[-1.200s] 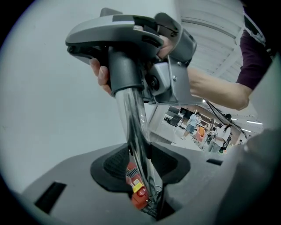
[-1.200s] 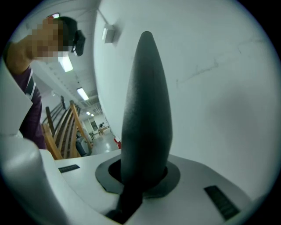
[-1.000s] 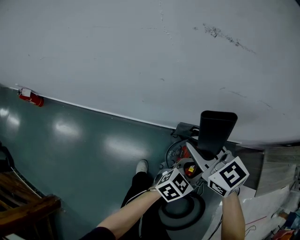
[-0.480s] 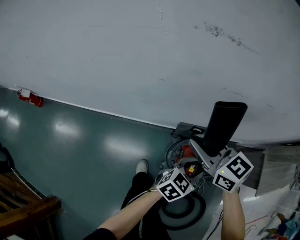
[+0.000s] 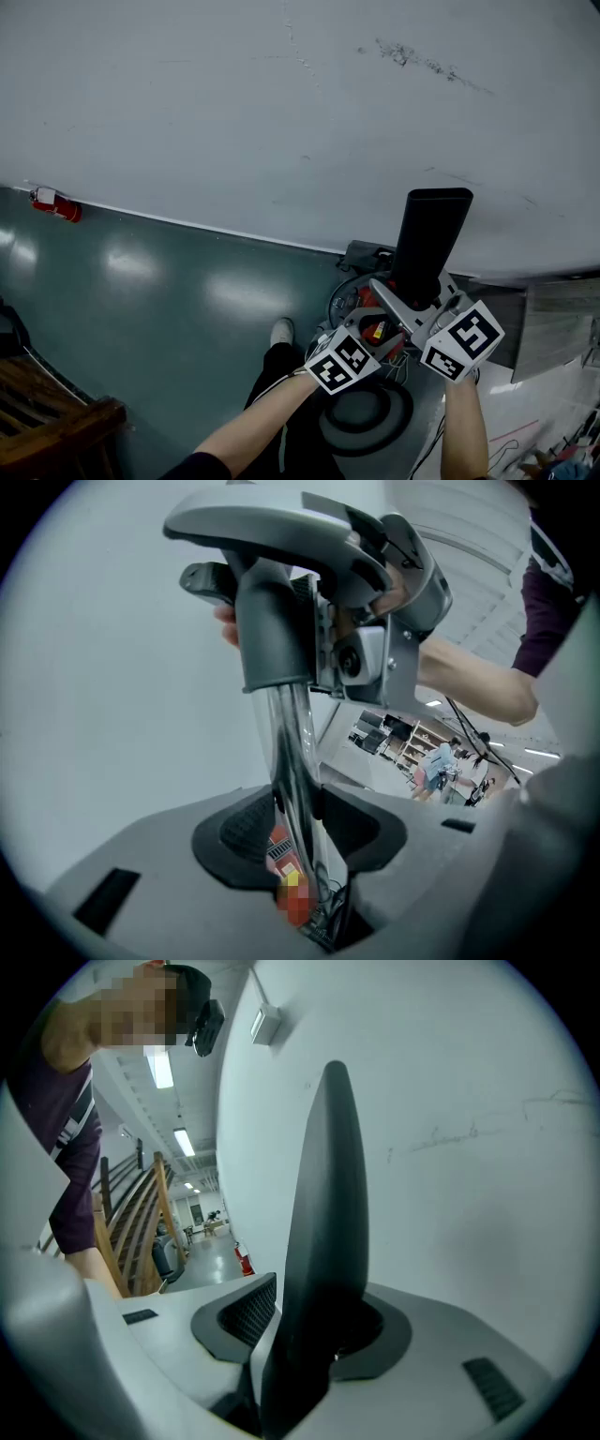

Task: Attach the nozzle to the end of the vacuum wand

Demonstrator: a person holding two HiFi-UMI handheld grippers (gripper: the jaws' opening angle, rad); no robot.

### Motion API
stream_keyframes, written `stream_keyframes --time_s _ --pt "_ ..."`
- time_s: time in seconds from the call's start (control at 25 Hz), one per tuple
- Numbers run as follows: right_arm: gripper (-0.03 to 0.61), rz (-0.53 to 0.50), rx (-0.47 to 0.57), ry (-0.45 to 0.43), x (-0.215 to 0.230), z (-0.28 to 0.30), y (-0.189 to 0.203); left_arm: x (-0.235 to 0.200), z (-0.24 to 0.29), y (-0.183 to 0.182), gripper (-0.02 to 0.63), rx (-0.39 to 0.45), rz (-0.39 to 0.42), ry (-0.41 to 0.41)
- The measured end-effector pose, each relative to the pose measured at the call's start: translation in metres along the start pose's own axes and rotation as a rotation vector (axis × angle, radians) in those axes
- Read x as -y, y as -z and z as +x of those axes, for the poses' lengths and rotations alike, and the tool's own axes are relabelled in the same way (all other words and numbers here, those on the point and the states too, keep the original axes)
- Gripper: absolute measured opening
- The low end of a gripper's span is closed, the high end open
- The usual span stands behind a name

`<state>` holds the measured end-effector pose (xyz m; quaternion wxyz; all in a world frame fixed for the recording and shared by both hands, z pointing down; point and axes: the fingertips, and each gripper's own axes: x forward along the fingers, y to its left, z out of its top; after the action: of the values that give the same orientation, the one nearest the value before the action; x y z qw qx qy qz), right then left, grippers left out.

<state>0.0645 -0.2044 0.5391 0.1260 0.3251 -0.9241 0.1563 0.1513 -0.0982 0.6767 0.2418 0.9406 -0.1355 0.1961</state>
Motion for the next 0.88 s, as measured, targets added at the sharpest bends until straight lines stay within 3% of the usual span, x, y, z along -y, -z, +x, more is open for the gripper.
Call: stream_keyframes --time_s 0.32,0.56,0.8,0.88 --pt "0.163 0.058 0.1 0.113 0.014 -0.043 -0.014 0.0 -0.001 0.002 0.18 -0.032 0.051 -0.019" --pt "0.163 0.133 0.184 0.143 0.004 -0.072 -0.019 0.0 -0.02 0.003 0.193 -0.052 0.043 -0.045" --pt "0.155 0.206 0.244 0.2 -0.021 -0.109 -0.032 0.016 -0.077 -0.05 0.169 0.08 -0.063 -0.094" --pt "0.096 0.233 0.263 0.223 -0.031 -0.12 -0.039 0.023 -0.1 -0.077 0.132 0.129 -0.082 -0.126"
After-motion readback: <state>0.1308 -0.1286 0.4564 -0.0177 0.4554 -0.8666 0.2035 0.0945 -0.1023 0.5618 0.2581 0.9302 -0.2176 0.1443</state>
